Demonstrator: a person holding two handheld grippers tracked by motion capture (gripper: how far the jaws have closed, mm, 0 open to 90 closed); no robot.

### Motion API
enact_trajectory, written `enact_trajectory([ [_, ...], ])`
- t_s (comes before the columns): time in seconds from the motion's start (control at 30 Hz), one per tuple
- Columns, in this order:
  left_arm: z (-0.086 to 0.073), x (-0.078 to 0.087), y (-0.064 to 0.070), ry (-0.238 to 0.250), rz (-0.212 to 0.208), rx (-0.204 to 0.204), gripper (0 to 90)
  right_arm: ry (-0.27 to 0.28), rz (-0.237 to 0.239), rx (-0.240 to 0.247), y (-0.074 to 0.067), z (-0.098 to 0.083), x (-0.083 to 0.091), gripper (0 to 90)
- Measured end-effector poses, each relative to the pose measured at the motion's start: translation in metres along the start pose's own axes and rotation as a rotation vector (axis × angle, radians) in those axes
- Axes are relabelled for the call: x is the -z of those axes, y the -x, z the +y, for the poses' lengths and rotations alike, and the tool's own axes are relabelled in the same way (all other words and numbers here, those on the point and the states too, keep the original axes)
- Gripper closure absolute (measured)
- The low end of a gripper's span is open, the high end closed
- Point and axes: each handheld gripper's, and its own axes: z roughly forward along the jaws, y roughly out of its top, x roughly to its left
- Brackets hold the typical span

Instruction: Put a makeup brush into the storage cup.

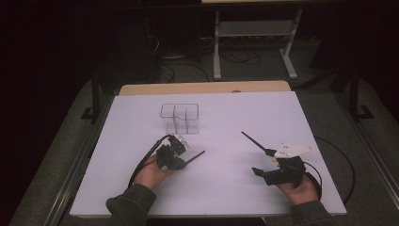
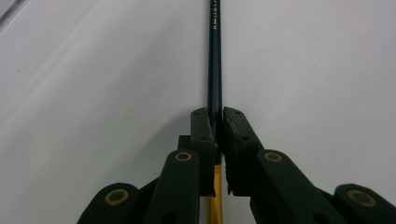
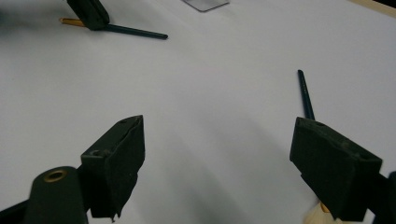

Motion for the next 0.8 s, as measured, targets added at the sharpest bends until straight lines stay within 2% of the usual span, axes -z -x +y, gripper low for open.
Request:
enact_trajectory([
  [0.23, -0.006, 0.011, -0.004, 0.03, -0.017, -0.008, 83.4, 0.005, 0.016, 0.024, -0.004, 0.01, 0.002, 17.1],
  [0.27, -0.007, 0.012, -0.003, 0.048, -0.02, 0.006, 83.4, 0.006, 0.022, 0.021, -0.005, 0.011, 0.003, 17.5],
  [0.47, -0.012, 0.021, -0.004, 0.073, -0.037, -0.009, 83.4, 0.005, 0.036, 0.004, -0.007, 0.02, 0.007, 17.9],
  [0.53, -0.012, 0.025, -0.004, 0.07, -0.037, -0.033, 83.4, -0.006, 0.048, 0.015, -0.008, 0.024, 0.008, 17.9],
  [0.57, -0.012, 0.026, -0.003, 0.084, -0.037, -0.028, 83.4, -0.008, 0.052, 0.018, -0.009, 0.026, 0.008, 17.9],
  [0.8, -0.012, 0.04, 0.003, 0.102, -0.032, -0.08, 83.4, -0.025, 0.093, 0.06, -0.017, 0.048, 0.011, 17.1],
])
